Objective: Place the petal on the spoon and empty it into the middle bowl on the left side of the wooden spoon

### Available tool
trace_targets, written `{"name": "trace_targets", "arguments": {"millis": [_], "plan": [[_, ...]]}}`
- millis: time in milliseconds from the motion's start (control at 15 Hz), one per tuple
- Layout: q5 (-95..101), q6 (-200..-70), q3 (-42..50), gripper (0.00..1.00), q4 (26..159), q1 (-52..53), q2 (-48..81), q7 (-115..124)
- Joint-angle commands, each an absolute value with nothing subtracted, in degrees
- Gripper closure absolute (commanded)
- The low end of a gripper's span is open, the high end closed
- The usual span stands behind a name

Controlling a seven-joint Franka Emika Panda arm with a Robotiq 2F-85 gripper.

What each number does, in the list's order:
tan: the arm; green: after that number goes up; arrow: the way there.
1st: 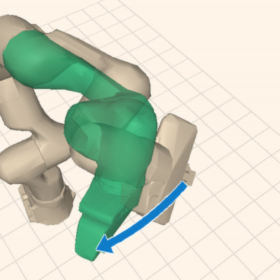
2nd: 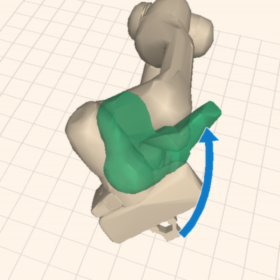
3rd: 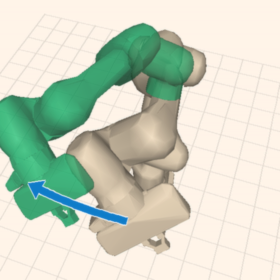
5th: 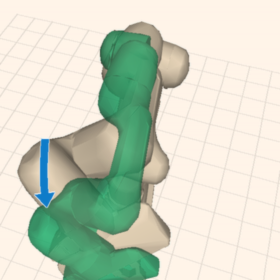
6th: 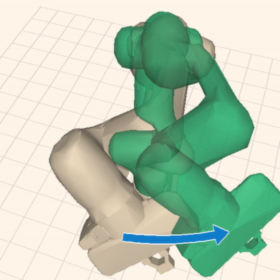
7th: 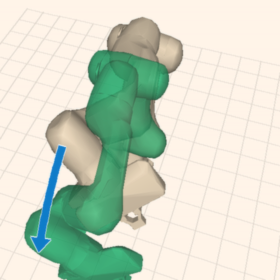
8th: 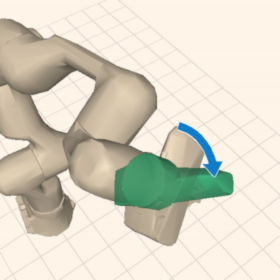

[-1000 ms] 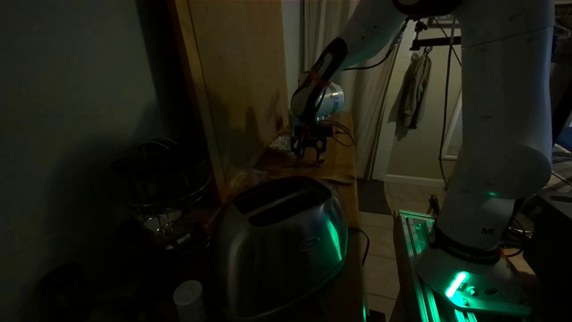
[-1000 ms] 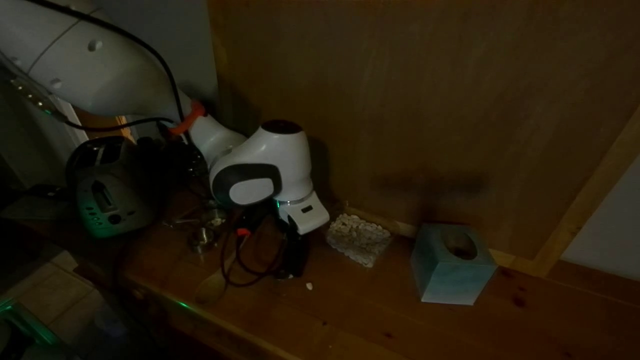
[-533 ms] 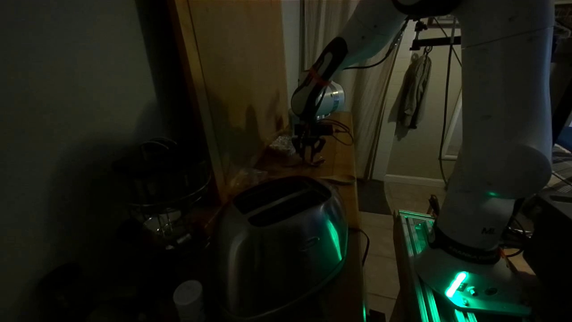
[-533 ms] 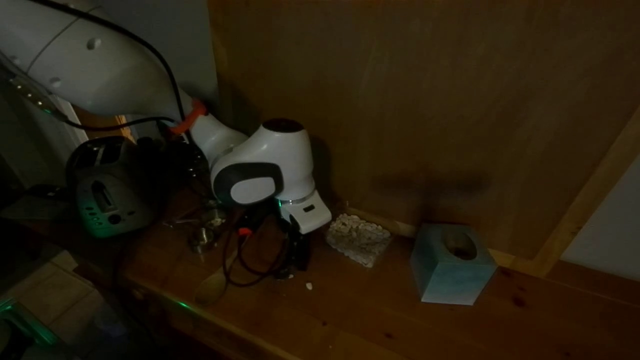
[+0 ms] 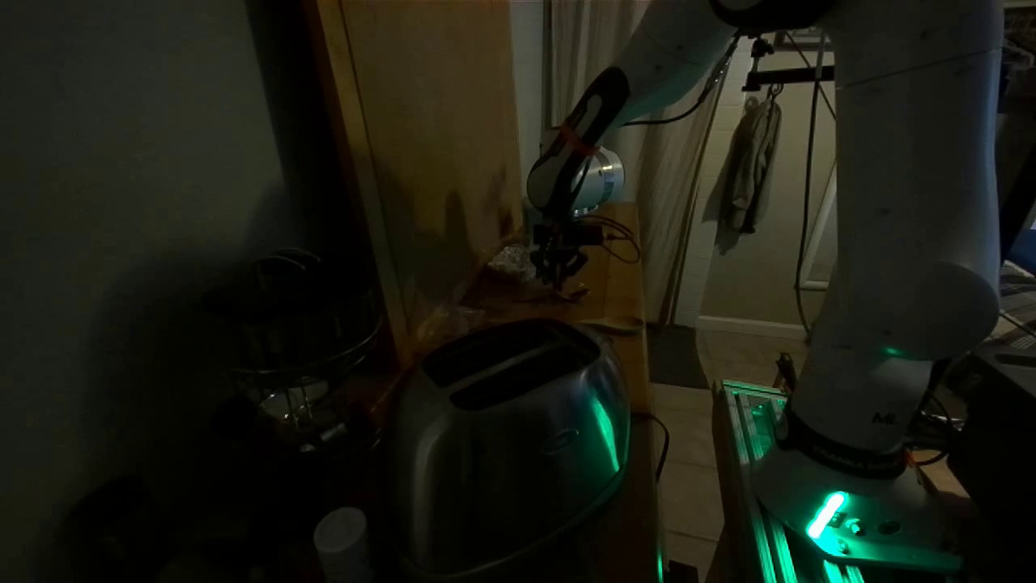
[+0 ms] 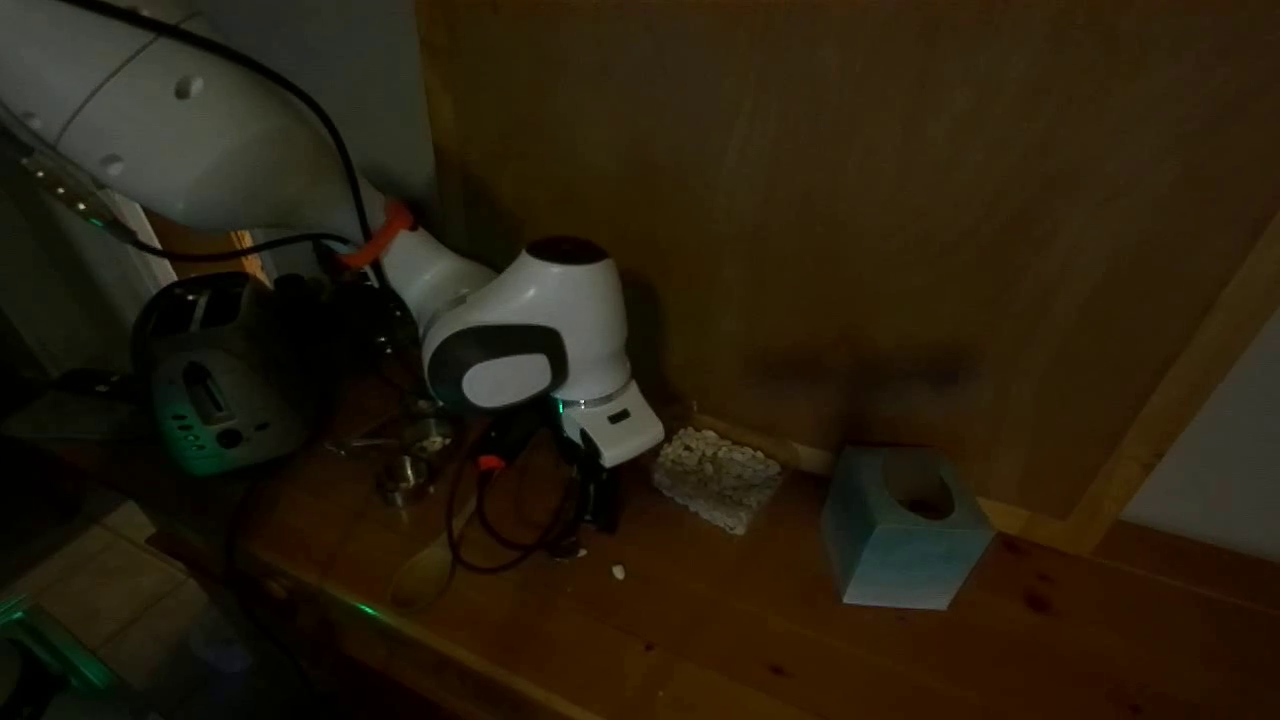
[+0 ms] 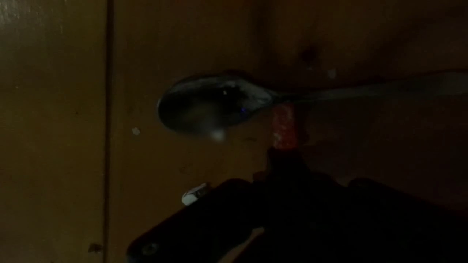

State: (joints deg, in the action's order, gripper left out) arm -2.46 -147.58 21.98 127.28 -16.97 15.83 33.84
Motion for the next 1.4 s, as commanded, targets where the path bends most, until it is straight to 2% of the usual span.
{"name": "trace_targets", "arguments": {"millis": [0,267,333,467,667,800,1067,1267,1333], "plan": [[-1.39,-145.97,23.13,0.60,126.11,-15.87,16.47,34.55],[-1.35,-145.40,23.01,0.31,126.29,-15.77,16.25,34.40],[-1.31,-145.24,22.97,0.28,126.39,-15.69,16.18,34.40],[-1.33,-144.86,22.89,0.53,126.42,-15.59,16.14,34.40],[-1.39,-144.44,22.83,0.73,126.20,-15.48,16.16,34.33],[-1.34,-144.33,22.84,0.75,126.10,-15.46,16.14,34.36],[-1.27,-144.36,22.89,0.67,126.02,-15.43,16.23,34.45],[-1.16,-144.37,22.93,0.75,126.19,-15.34,16.05,34.58],[-1.13,-144.39,22.94,0.81,126.16,-15.32,16.06,34.63]]}}
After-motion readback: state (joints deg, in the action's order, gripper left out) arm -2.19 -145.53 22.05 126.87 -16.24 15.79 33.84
